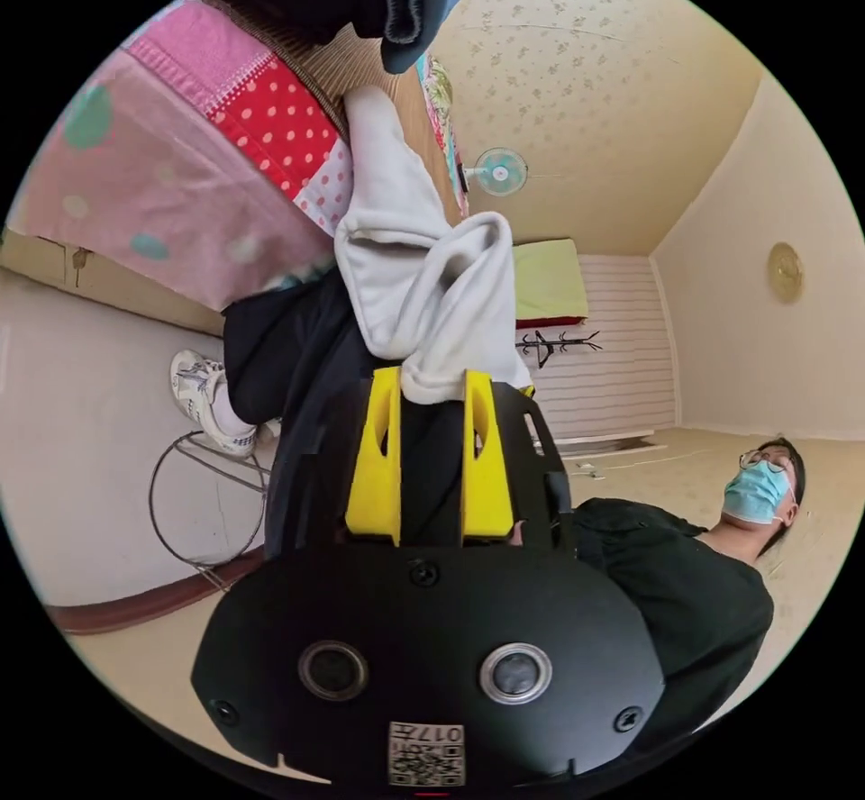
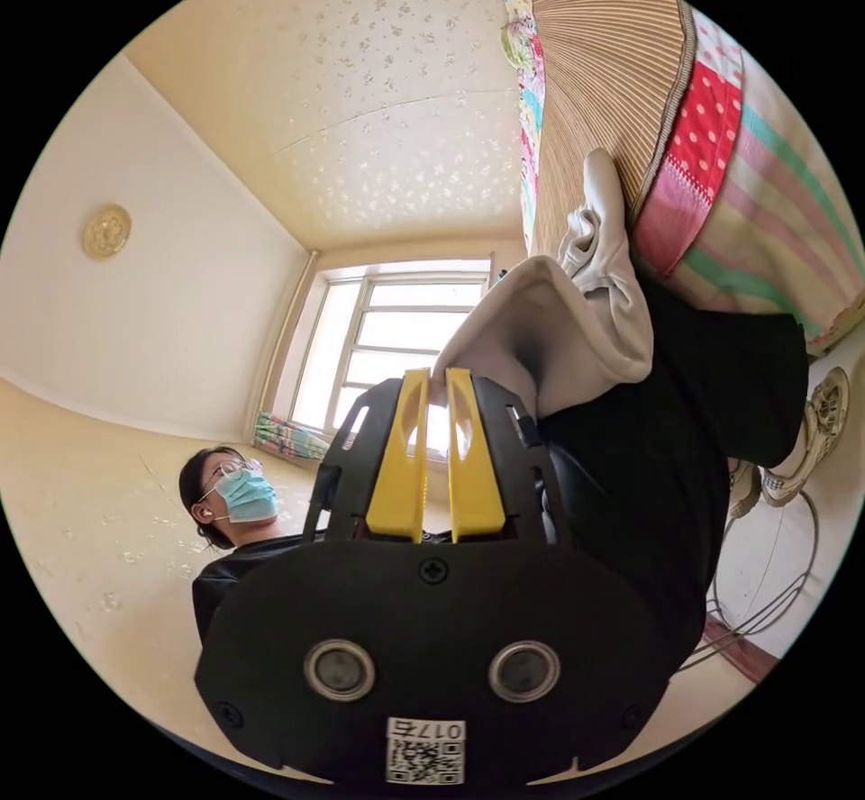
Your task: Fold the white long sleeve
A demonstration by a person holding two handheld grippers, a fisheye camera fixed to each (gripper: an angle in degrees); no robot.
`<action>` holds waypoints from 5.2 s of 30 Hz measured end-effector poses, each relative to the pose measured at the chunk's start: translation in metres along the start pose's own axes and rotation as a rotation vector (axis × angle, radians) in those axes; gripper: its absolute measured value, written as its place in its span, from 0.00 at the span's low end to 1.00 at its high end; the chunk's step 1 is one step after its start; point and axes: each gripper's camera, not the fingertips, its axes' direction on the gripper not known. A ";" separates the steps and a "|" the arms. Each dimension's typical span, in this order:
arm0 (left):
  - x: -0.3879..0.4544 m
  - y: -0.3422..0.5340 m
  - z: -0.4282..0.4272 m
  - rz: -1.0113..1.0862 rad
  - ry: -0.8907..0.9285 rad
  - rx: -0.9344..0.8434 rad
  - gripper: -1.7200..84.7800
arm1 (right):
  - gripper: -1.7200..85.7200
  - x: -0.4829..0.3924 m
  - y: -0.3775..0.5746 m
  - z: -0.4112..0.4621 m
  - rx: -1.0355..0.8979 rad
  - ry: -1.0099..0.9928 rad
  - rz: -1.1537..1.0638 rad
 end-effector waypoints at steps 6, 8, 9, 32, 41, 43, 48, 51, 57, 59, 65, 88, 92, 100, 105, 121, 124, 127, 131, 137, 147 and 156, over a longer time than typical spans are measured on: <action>0.058 0.070 -0.055 0.322 0.242 0.050 0.07 | 0.04 -0.016 0.047 -0.022 -0.077 -0.034 -0.162; 0.096 0.096 -0.070 0.482 0.314 0.003 0.07 | 0.05 -0.037 0.071 -0.029 -0.123 -0.109 -0.337; 0.106 0.103 -0.073 0.525 0.334 -0.008 0.07 | 0.05 -0.044 0.078 -0.030 -0.134 -0.136 -0.388; 0.261 0.287 -0.178 1.192 0.778 0.041 0.07 | 0.04 -0.196 0.369 -0.077 -0.371 -0.333 -1.495; 0.290 0.279 -0.168 1.335 0.870 0.043 0.07 | 0.04 -0.187 0.381 -0.075 -0.362 -0.478 -1.585; 0.299 0.265 -0.164 1.336 0.851 0.028 0.07 | 0.04 -0.191 0.378 -0.070 -0.383 -0.477 -1.611; 0.272 0.174 -0.135 0.992 0.687 0.021 0.07 | 0.05 -0.173 0.341 -0.051 -0.415 -0.297 -1.526; 0.207 0.110 -0.112 0.664 0.617 0.117 0.07 | 0.05 -0.130 0.287 -0.040 -0.374 -0.131 -1.306; 0.087 -0.008 -0.061 0.150 0.381 0.382 0.09 | 0.06 0.015 0.126 -0.038 0.004 0.300 -0.569; 0.058 -0.053 -0.052 0.144 0.281 0.508 0.14 | 0.08 0.077 0.081 -0.054 0.208 0.276 -0.387; 0.050 -0.112 -0.033 0.108 0.068 0.469 0.21 | 0.11 0.128 0.049 -0.018 0.251 0.481 -0.211; 0.118 -0.249 0.021 0.284 -0.075 0.306 0.07 | 0.06 0.118 0.042 0.132 0.142 0.740 -0.552; 0.113 -0.297 0.043 0.229 -0.233 0.261 0.07 | 0.07 0.138 0.032 0.142 0.193 0.916 -0.557; 0.028 -0.260 -0.001 -0.001 -0.104 0.411 0.22 | 0.11 0.178 0.022 0.165 0.210 1.159 -0.352; 0.009 -0.200 -0.025 -0.076 0.023 0.257 0.25 | 0.10 0.160 0.048 0.225 0.010 1.237 -0.520; -0.032 -0.111 -0.049 -0.252 0.122 -0.090 0.16 | 0.11 0.271 0.115 0.413 -0.736 1.263 -0.614; -0.013 -0.104 -0.064 -0.173 0.170 -0.076 0.15 | 0.10 0.273 0.121 0.395 -0.646 1.225 -0.628; 0.038 -0.108 -0.065 0.003 0.146 -0.075 0.14 | 0.09 0.260 0.120 0.375 -0.630 1.165 -0.620; 0.135 -0.124 -0.011 0.327 0.156 -0.176 0.13 | 0.08 0.223 0.117 0.331 -0.502 1.059 -0.642; 0.209 -0.105 0.156 0.597 0.162 -0.471 0.12 | 0.06 0.155 0.101 0.222 -0.169 1.052 -0.618; 0.180 0.001 0.264 0.723 0.365 -0.755 0.14 | 0.05 0.217 0.086 0.112 -0.157 0.527 -0.154; 0.034 -0.028 0.115 0.256 -0.153 -0.163 0.21 | 0.04 0.174 0.063 0.153 -0.155 0.410 -0.213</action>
